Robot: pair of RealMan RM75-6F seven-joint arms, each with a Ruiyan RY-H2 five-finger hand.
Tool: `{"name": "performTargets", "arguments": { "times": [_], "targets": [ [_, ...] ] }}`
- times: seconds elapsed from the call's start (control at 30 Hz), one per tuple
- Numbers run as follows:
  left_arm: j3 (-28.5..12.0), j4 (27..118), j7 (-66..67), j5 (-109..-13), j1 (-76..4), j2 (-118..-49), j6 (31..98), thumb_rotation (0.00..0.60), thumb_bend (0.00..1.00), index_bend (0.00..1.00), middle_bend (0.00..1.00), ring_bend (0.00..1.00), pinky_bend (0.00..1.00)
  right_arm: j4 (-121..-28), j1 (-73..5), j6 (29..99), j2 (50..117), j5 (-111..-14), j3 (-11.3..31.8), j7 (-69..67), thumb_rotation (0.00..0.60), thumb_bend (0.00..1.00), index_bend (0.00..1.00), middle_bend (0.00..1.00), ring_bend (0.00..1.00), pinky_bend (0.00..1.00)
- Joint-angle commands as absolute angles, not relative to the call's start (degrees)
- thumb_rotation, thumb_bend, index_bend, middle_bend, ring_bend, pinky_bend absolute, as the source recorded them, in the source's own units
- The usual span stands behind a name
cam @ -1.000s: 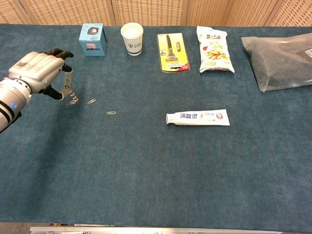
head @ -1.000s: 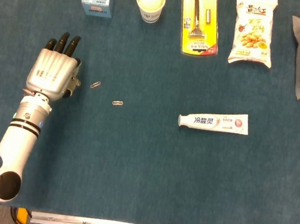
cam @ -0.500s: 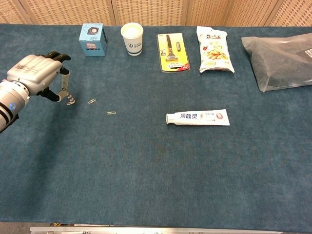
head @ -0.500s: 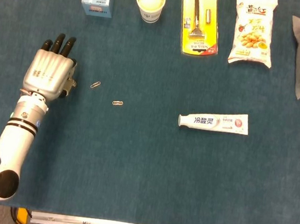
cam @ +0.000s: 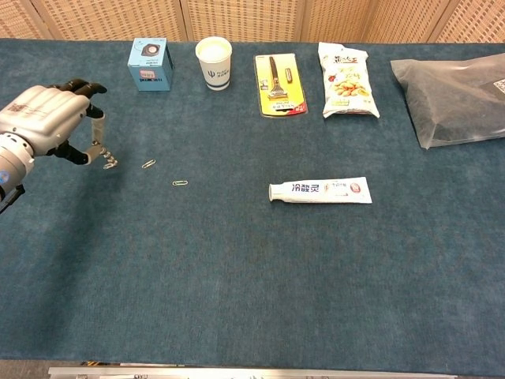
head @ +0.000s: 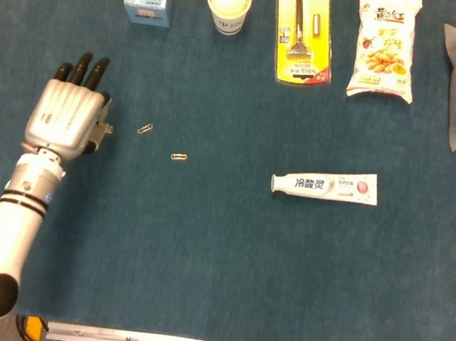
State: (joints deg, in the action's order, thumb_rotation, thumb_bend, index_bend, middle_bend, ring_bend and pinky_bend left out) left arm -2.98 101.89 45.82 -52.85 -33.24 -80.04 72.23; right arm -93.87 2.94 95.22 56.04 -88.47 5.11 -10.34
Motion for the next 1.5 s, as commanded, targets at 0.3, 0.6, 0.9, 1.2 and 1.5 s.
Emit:
{"name": "performTargets", "arguments": {
  "times": [0.3,0.6,0.9,1.2,1.5],
  "targets": [
    [-0.07,103.13,44.82,-55.02,-30.22,-79.13,74.28,0.6,0.37,0.56,0.09,0.0,0.15,-93.9,3.03,95.5,56.05,-88.6,5.1,-10.28,0.6,0.33,0.25,0.17,0.14,0.33],
    [0.8,101.78,43.4,-55.49,-28.51,-78.97,74.22,0.6,0.37,0.55,0.09,0.0,0.15,-93.9,2.98,95.29,55.99,-88.39,5.12,-10.34,0.6,0.33,0.25,0.17,0.14,0.33],
    [1.92,101.82,42.45,-55.34,-26.06,-78.13,75.13,0.6,0.37,0.39,0.06,0.0,0.15,-93.9,2.94,95.19,56.05,-88.41,5.09,-10.22,0.6,0.33,0.25,0.17,0.14,0.33],
    [1.94,103.41,38.61,-58.76,-23.39,-76.43,77.57,0.6,0.37,0.11,0.02,0.0,0.15,-93.93,2.87,95.1,56.25,-88.56,4.99,-9.68,0.6,0.33,0.25,0.17,0.14,0.33],
    [3.28,108.2,33.09,-67.8,-19.9,-71.96,81.71,0.6,0.37,0.18,0.03,0.0,0.15,-93.7,2.39,94.01,57.07,-87.78,5.1,-7.95,0.6,0.33,0.25,0.17,0.14,0.33]
  ]
}}
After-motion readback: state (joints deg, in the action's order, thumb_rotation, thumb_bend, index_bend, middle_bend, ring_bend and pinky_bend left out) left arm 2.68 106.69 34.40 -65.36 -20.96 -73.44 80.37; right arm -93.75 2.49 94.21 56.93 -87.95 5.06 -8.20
